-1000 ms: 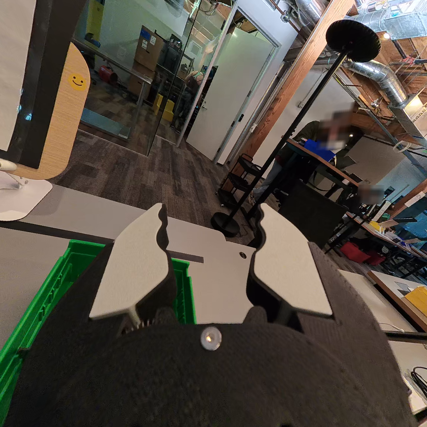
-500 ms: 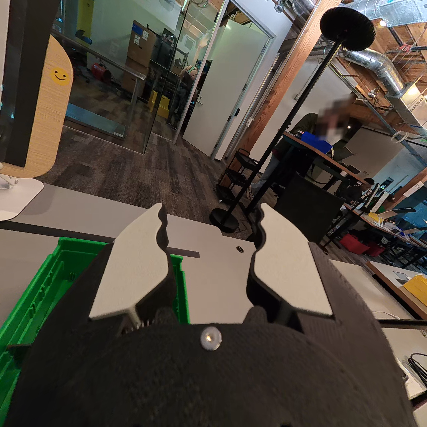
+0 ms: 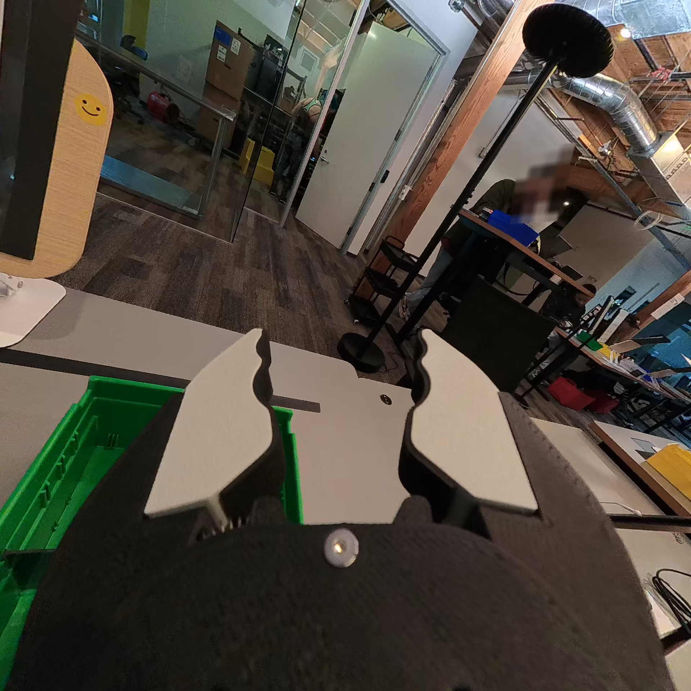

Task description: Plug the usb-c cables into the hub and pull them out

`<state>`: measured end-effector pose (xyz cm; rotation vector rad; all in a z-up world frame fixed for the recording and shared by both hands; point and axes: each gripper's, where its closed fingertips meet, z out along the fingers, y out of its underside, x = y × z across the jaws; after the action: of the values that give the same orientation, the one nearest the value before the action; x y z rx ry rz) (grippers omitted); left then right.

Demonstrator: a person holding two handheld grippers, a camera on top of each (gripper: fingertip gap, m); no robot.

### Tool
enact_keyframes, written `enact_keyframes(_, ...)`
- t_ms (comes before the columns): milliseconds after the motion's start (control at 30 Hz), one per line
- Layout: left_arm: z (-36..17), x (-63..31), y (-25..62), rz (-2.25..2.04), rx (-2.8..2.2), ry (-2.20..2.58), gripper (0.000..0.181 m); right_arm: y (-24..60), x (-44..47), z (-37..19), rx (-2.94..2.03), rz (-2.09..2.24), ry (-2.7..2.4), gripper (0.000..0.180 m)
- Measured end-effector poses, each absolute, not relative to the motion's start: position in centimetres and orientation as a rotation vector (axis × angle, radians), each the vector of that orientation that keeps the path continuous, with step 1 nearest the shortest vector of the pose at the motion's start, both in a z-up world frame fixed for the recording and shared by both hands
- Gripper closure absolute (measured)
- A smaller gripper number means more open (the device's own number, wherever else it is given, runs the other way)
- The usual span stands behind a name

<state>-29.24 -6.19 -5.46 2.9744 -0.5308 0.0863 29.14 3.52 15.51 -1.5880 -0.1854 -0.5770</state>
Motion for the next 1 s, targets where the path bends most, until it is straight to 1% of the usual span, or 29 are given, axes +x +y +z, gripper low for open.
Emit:
enact_keyframes(167,0.2,-29.3,-5.1,-0.067,3.356,-0.613,0.177,3.9,28.8,15.3,-1.595,-0.579,-0.203,0.106)
enact_keyframes(267,4.6,-28.0,-4.2,-0.043,3.619,-0.671,0.177,4.1,28.5,15.1,-1.605,-0.587,-0.219,0.106)
enact_keyframes(367,9.6,-24.7,-3.4,0.235,3.861,-0.85,0.177,4.3,28.1,15.0,-1.607,-0.594,-0.236,0.105)
enact_keyframes(467,12.6,-19.2,-3.5,0.7,3.821,-1.288,0.177,4.4,27.7,14.9,-1.606,-0.598,-0.25,0.106)
enact_keyframes(567,11.5,-12.8,-4.4,0.968,3.484,-1.705,0.177,4.6,27.5,14.8,-1.611,-0.608,-0.264,0.106)
enact_keyframes(667,7.8,-6.7,-5.3,1.057,3.117,-1.883,0.177,4.8,27.4,14.6,-1.619,-0.621,-0.273,0.105)
enact_keyframes(767,3.3,-2.6,-8.0,1.073,2.752,-1.9,0.177,5.0,27.3,14.4,-1.626,-0.629,-0.287,0.105)
enact_keyframes(833,1.0,-1.3,-9.2,1.013,2.639,-1.886,0.177,5.0,27.2,14.2,-1.629,-0.63,-0.296,0.105)
enact_keyframes(1000,-1.2,0.1,-10.3,0.972,2.52,-1.901,0.177,5.1,27.3,14.1,-1.63,-0.615,-0.298,0.105)
